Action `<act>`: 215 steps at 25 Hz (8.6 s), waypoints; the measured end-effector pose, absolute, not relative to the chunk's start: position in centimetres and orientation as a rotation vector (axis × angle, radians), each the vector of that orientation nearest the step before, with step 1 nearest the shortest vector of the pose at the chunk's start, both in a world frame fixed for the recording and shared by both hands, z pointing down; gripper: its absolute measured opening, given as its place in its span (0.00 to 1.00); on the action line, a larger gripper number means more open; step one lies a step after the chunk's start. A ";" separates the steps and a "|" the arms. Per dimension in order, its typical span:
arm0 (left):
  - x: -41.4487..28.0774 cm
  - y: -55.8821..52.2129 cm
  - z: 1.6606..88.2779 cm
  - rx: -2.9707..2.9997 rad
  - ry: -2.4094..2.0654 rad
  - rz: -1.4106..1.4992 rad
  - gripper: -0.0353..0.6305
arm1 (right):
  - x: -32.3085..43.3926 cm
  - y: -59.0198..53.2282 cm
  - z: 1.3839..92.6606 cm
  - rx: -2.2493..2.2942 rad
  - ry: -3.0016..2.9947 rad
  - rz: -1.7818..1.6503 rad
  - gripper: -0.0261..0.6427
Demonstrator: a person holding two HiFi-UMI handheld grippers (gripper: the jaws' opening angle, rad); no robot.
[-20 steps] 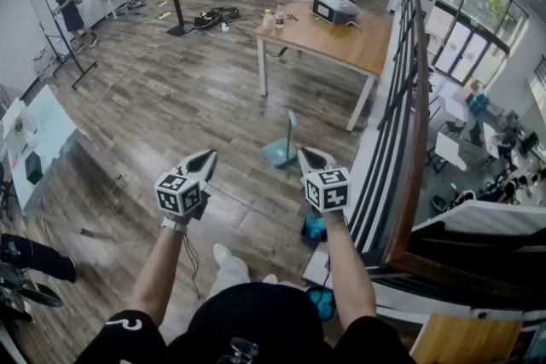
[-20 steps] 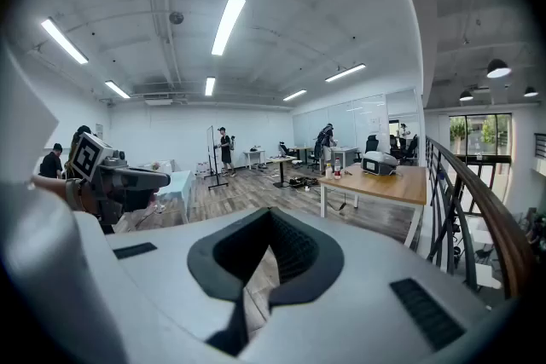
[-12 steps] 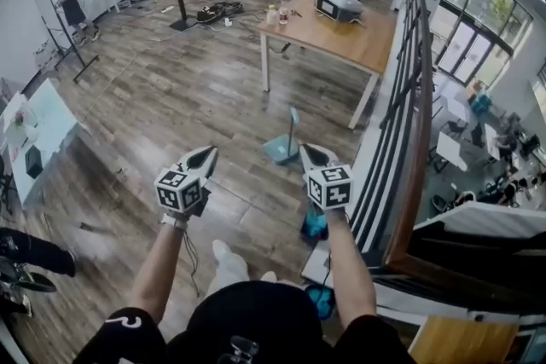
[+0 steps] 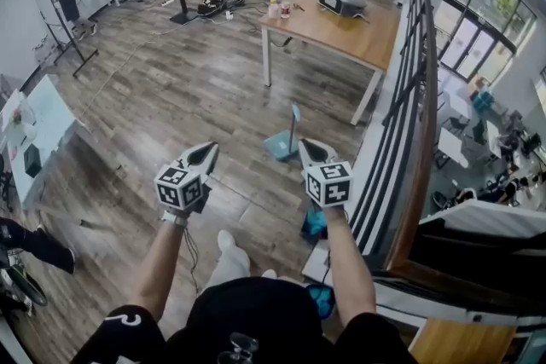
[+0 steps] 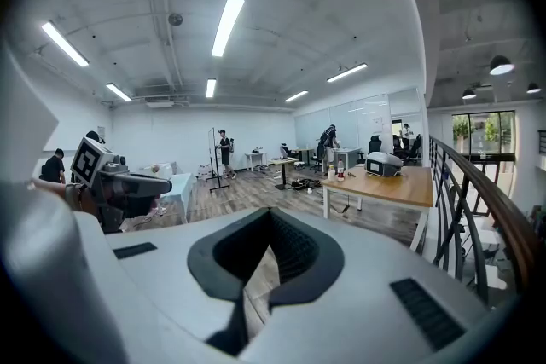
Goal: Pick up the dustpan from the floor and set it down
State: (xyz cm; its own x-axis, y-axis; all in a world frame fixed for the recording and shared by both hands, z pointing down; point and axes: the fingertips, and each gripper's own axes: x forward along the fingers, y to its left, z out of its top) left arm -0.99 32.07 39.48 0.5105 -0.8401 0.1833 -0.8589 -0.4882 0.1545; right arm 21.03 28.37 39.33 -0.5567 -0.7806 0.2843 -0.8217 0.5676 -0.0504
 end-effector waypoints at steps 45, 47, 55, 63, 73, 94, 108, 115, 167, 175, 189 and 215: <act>-8.3 -15.6 40.1 2.657 -1.031 0.101 0.05 | 14.6 -12.6 40.3 1.666 -2.331 0.305 0.03; -7.2 -16.3 40.4 2.661 -1.021 0.110 0.05 | 15.5 -13.3 40.6 1.666 -2.330 0.305 0.03; -2.1 -20.1 41.8 2.666 -1.022 0.131 0.05 | 19.8 -18.1 42.9 1.642 -2.352 0.312 0.03; 1.9 -22.9 42.9 2.624 -1.056 0.126 0.05 | 23.0 -21.8 45.4 1.580 -2.369 0.362 0.20; 3.3 -24.2 45.4 2.577 -1.095 0.146 0.05 | 23.6 -24.5 49.7 1.474 -2.361 0.421 0.28; 3.8 -24.7 60.4 2.504 -1.047 0.203 0.05 | 22.3 -24.9 72.0 1.344 -2.186 0.559 0.38; 5.3 -24.0 70.4 2.437 -0.966 0.246 0.05 | 22.6 -24.0 83.2 1.342 -2.072 0.656 0.41; 5.7 -23.8 73.2 2.420 -0.955 0.264 0.05 | 22.4 -23.5 86.6 1.319 -2.039 0.667 0.43; 2.2 -26.3 77.3 2.336 -1.026 0.232 0.05 | 21.2 -24.8 92.0 1.267 -1.838 0.692 0.17; 0.7 -26.4 75.6 2.344 -1.030 0.216 0.05 | 20.2 -25.1 89.2 1.286 -1.847 0.684 0.17; -2.8 -26.4 65.7 2.416 -1.056 0.204 0.05 | 17.3 -26.9 77.0 1.320 -1.902 0.647 0.17; -12.4 -16.8 48.0 2.563 -1.166 0.100 0.05 | 10.3 -19.1 51.4 1.385 -2.081 0.447 0.17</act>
State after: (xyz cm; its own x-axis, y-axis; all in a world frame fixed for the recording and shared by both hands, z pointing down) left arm -12.40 -16.82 48.00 0.6640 -0.7219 0.1948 -0.7446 -0.6146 0.2607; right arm 10.26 -19.08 51.40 -0.2817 -0.7154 0.6394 -0.9148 0.4012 0.0459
